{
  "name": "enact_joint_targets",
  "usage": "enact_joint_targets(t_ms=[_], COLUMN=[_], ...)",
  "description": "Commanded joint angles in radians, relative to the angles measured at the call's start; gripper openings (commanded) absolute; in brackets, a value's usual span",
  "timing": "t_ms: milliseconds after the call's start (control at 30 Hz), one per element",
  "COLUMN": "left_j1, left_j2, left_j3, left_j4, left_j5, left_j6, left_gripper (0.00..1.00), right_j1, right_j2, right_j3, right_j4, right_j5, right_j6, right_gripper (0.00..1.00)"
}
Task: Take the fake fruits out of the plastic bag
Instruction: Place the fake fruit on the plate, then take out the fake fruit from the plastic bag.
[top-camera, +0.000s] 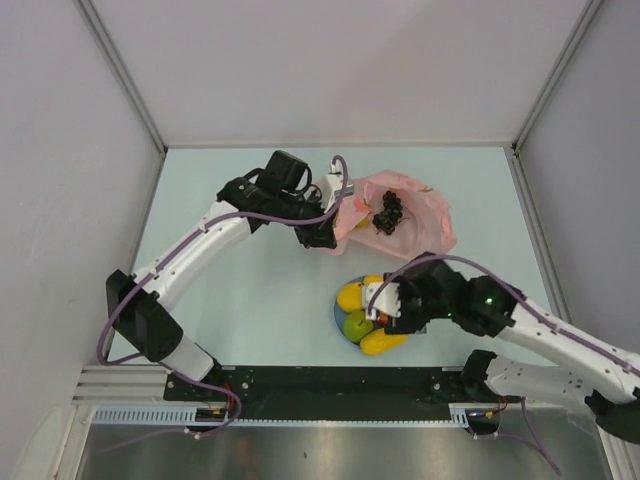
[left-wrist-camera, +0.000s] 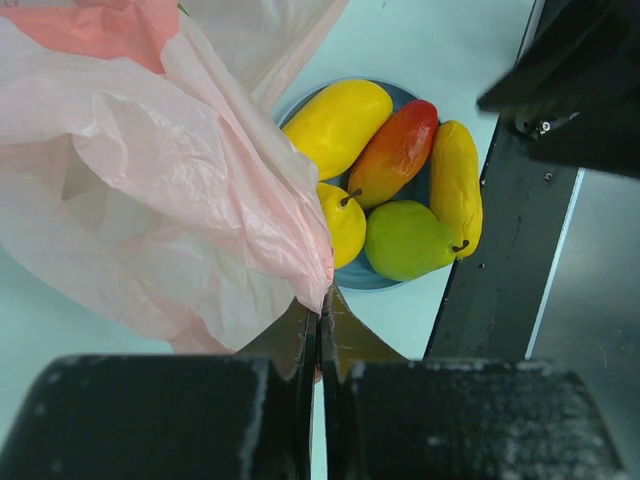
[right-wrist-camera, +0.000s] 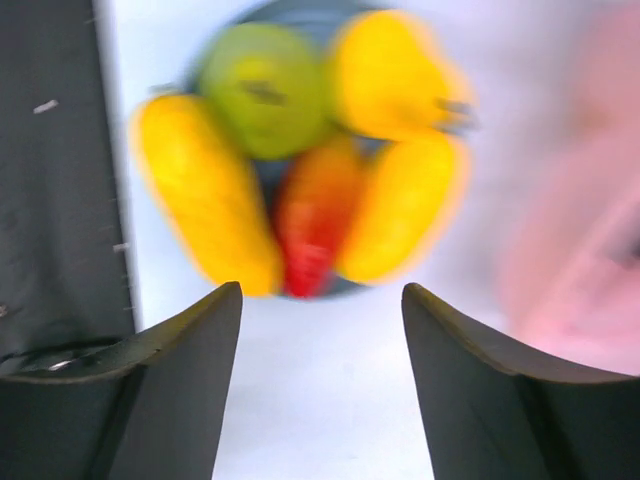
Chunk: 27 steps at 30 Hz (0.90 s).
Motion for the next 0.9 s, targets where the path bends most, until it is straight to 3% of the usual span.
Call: enact_joint_targets(t_ms=[0,100,233,267,367,467,633,867], left_j1=[-0.007,-0.007,-0.007,-0.007,-0.007,-0.007,0.007,0.071], left_j2=[0.005,0.004,-0.018,-0.024,-0.053,-0.091,-0.136,-0.153], left_j3=[0.045,0.048,0.053,0.051,0.039,0.014,0.008,-0.045], left_j4=[0.006,0.003,-0.018,-0.035,-0.063,-0.084,-0.100,-0.045], left_j5=[0.026,0.031,0.014,0.009,0.002,-0.003,-0.080,-0.181], left_j6=[0.008,-0.006,-0.008,-0.005,0.009,0.038,0.063,0.014], left_gripper=[0.03,0.02,0.00,0.00,0.00,0.00,0.00,0.00], right_j1=[-0.183,-0.293,-0.396,-0.406,-0.421,-0.438,-0.463,-0.501], right_j2=[-0.078,-0.040,0.127,0.155,0.268,0.403,0.600,0.595], right_j3=[0.096,0.109,0.174,0.182,0.197,0.198,0.194,0.119], right_j4=[0.018,0.120,0.277,0.314,0.513,0.645,0.718,0.685], right_j5=[0.024,0.004,-0.013,-0.002,0.038,0.053,0.004,-0.086], right_j6=[0.002,0.083,0.220,0.247,0.309,0.335,0.370,0.439], right_gripper=[0.73,0.67,0.53,0.45,0.37,0.35,0.32,0.38])
